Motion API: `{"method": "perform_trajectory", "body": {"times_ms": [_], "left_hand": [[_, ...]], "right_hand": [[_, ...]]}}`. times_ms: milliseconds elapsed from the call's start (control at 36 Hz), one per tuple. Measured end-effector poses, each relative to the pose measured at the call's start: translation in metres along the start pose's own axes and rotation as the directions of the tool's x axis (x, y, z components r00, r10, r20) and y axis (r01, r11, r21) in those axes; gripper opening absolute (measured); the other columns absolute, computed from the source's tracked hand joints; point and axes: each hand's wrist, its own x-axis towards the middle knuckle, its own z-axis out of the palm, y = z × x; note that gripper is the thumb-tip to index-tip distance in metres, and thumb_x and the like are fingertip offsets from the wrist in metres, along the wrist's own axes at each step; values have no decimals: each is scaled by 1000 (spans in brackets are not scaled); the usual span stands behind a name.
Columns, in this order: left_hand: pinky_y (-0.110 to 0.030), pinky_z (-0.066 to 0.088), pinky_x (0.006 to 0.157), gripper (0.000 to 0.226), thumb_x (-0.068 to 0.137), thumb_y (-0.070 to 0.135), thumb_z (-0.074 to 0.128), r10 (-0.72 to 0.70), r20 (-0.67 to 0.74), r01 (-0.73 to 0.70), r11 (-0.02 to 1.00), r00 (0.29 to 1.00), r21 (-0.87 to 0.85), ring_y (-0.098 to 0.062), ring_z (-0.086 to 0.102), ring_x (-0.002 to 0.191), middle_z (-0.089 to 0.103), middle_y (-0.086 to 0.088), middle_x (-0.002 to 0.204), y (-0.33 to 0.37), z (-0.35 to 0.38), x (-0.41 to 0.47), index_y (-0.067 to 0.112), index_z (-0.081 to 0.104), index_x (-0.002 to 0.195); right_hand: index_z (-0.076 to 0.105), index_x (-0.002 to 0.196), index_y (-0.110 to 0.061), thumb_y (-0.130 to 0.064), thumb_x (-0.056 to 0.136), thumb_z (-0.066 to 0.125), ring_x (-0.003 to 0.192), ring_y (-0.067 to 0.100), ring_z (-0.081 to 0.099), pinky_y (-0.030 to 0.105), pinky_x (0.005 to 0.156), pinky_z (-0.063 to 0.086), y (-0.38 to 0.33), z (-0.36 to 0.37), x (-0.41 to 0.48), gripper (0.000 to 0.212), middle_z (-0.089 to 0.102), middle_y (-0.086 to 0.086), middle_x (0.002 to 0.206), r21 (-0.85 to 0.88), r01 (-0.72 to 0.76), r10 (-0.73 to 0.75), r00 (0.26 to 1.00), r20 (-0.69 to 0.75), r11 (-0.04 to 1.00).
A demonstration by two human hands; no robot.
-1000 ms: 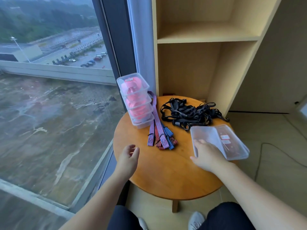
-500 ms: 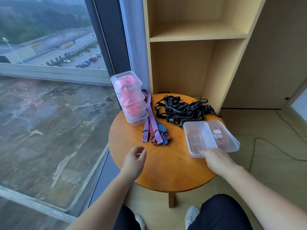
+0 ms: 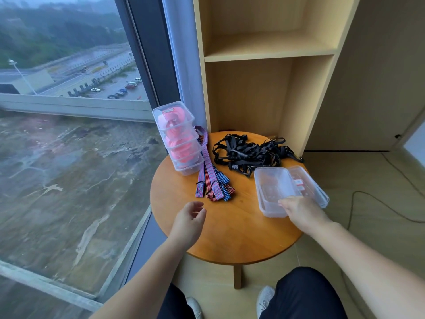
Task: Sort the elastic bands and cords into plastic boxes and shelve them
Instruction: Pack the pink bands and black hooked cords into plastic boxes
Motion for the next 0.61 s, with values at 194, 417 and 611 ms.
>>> {"method": "perform_trajectory", "body": {"times_ms": [194,417,611], "left_hand": [[-22,51,67,12,98,25,55,42,25,-39,993,999,-115,-8,67,84,65,6,95,18,6,0,26,58,110],[-44,59,77,18,96,33,57,-28,15,30,984,1000,-174,-13,69,69,69,0,78,18,11,-10,20,64,85],[-44,57,71,24,88,28,67,-103,-16,102,994,995,-45,-29,67,69,68,-6,65,7,13,-22,13,54,74]], "right_hand": [[67,72,-3,12,70,69,53,30,59,34,48,48,-31,-18,-6,15,60,8,59,-58,269,-274,918,-286,961],[65,68,-9,9,62,67,53,25,56,30,55,52,-101,6,-29,19,59,4,61,-59,505,-499,818,-286,861],[64,66,-12,7,62,74,52,23,55,27,59,52,-122,22,-39,22,58,1,59,-45,534,-530,819,-221,844]]}}
